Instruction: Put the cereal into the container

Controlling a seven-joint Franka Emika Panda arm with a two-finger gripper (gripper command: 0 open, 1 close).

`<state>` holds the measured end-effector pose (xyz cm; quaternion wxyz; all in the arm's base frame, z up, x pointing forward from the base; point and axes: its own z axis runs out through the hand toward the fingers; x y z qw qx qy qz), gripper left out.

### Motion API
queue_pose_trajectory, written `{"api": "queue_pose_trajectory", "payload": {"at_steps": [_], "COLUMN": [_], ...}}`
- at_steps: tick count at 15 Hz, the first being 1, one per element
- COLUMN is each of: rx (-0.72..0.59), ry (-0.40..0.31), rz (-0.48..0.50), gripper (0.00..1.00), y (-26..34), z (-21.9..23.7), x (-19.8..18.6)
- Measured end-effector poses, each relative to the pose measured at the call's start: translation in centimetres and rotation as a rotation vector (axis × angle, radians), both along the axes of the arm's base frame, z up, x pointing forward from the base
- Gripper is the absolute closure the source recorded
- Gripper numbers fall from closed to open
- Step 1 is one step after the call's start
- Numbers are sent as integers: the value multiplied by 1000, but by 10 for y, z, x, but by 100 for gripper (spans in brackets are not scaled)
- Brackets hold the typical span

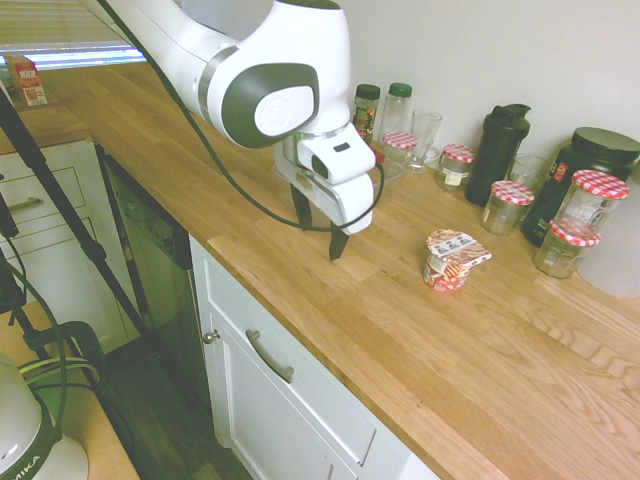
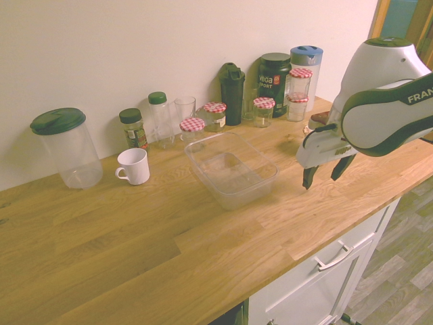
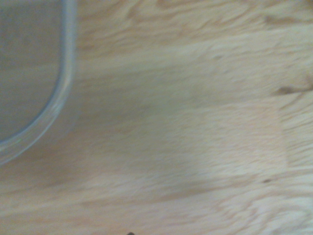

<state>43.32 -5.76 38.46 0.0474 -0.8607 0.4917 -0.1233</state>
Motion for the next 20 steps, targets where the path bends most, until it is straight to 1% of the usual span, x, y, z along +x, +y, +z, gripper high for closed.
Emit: {"api": "queue_pose_trajectory", "payload": {"at_steps": [4, 6, 11, 17, 20], "rx": [-12, -16, -20, -23, -31], "ry": [-124, -150, -147, -93, -84], "rz": [-68, -101, -176, -197, -200], "gripper": [0, 0, 0, 0, 0], "y": [-38, -56, -104, -123, -130], "z": [9, 7, -6, -14, -19], "x": [18, 36, 85, 123, 138]}}
